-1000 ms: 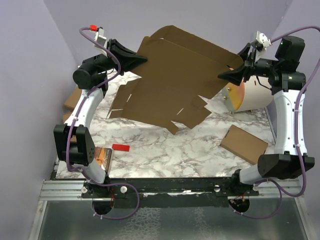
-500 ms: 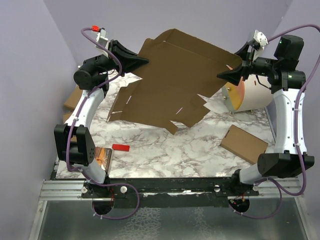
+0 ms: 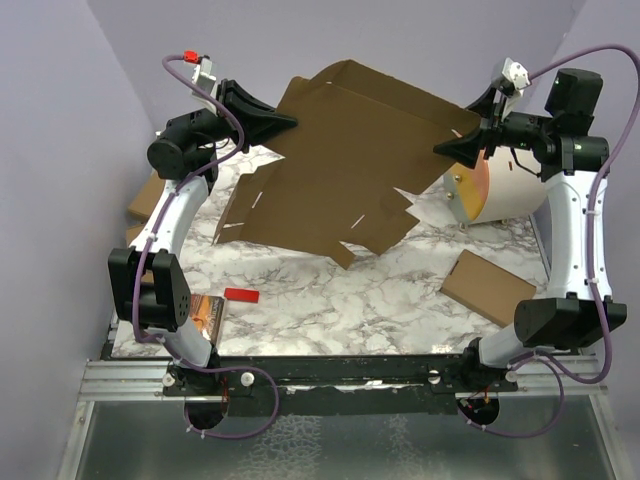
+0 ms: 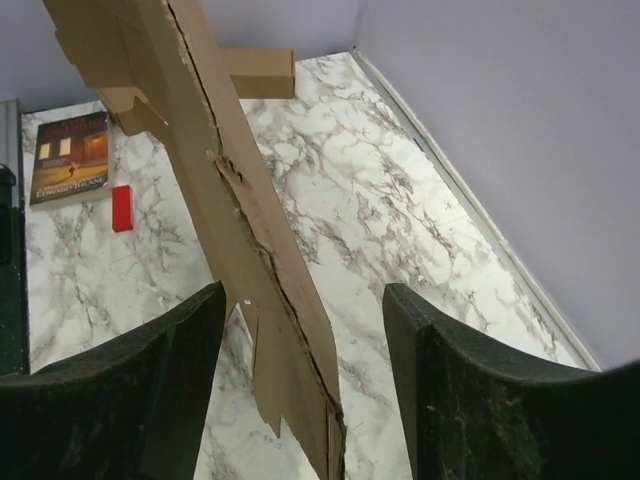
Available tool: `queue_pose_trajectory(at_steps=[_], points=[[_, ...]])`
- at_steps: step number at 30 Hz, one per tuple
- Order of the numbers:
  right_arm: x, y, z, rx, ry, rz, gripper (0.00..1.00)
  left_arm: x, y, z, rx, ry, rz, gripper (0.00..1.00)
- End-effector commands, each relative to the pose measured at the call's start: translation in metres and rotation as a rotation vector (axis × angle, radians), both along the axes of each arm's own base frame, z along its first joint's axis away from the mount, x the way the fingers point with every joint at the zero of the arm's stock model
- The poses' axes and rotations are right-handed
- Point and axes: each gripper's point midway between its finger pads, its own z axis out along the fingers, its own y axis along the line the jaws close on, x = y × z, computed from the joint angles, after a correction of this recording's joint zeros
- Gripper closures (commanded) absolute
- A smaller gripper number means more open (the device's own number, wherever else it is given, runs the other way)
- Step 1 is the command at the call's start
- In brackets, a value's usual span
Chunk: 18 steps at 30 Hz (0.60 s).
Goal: Fold the paper box
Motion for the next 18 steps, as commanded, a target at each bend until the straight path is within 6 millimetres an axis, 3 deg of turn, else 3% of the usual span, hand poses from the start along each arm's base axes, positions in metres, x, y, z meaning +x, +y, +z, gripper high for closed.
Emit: queue_pose_trajectory(at_steps=[1, 9, 11, 18], points=[[-0.0046, 0.0063, 0.0068, 0.018, 0.004, 0.054, 0.41, -0.0077, -0.0011, 0.0118, -0.014, -0.058, -0.013, 1.00], [-0.0052, 0.0060, 0.0101, 0.005, -0.020, 0.062, 0.55, -0.0065, -0.0014, 0.0107, -0.012, -0.053, -0.015, 1.00], [-0.0056, 0.0049, 0.0090, -0.012, -0.032, 0.058, 0.66, -0.0060, -0.0015, 0.0105, -0.012, -0.052, -0.016, 1.00], [-0.0083, 0.0042, 0.0087, -0.032, -0.037, 0.063, 0.85, -0.0054, -0.0015, 0.0112, -0.014, -0.052, -0.017, 1.00]])
